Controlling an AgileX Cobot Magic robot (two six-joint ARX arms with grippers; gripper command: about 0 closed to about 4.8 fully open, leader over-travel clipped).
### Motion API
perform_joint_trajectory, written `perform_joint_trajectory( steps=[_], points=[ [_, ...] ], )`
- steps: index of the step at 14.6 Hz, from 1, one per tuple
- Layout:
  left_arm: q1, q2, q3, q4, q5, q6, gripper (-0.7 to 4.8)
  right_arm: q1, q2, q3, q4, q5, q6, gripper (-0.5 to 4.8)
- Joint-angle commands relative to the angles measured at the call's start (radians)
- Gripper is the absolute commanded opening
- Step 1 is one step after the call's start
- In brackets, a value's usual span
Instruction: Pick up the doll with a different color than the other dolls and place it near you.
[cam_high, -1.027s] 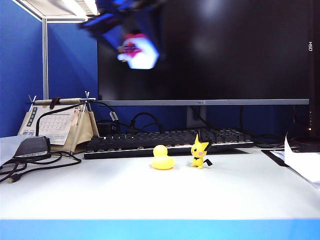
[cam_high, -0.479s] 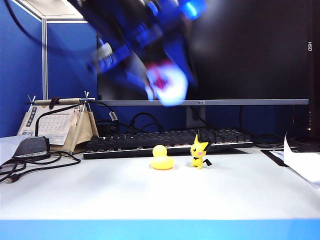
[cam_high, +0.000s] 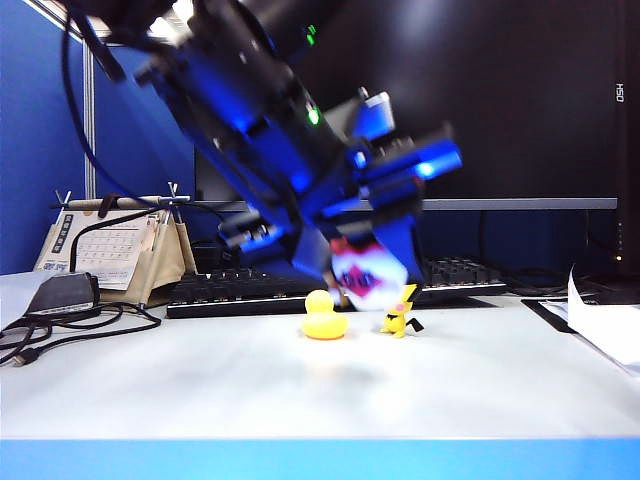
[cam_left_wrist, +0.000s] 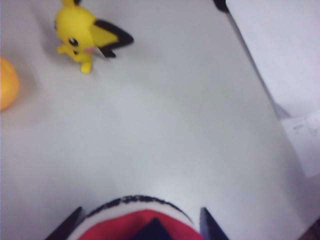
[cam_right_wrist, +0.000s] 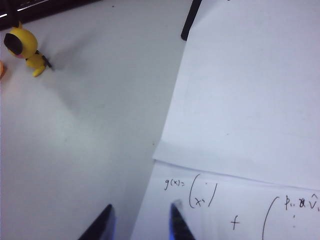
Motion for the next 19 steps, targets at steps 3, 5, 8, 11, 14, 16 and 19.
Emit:
perform_joint_trajectory(
  steps=[3,5,8,11,14,16,19],
  points=[
    [0.001,0.068,-0.039,0.096,-0.037,0.021,-0.06,0.0,0.0,-0.003,0.018,-0.001,0.004,1.44],
    [0.002,0.068,-0.096,0.142,-0.04,-0.006,-0.06,0.0,0.0,-0.003,0.018,-0.001,0.004,1.44],
    [0.0,0.07,-0.097,0.157,-0.04,0.0,-0.06,0.0,0.0,-0.003,0.018,-0.001,0.004,1.44],
    [-0.001,0.07,-0.097,0.175,-0.037,-0.002,-0.05,0.0,0.0,-0.003,0.018,-0.001,0.004,1.44],
    [0.0,0.07,-0.097,0.167,-0.037,-0.007,1.52,0.0,0.0,-0.003,0.018,0.0,0.004,1.44],
    [-0.001,0.075,-0.097,0.145,-0.037,-0.029,1.61,0.0,0.0,-0.003,0.018,0.0,0.004,1.44],
    [-0.001,0.099,-0.097,0.108,-0.032,-0.043,2.63,0.0,-0.001,-0.003,0.018,-0.001,0.004,1.44]
  ],
)
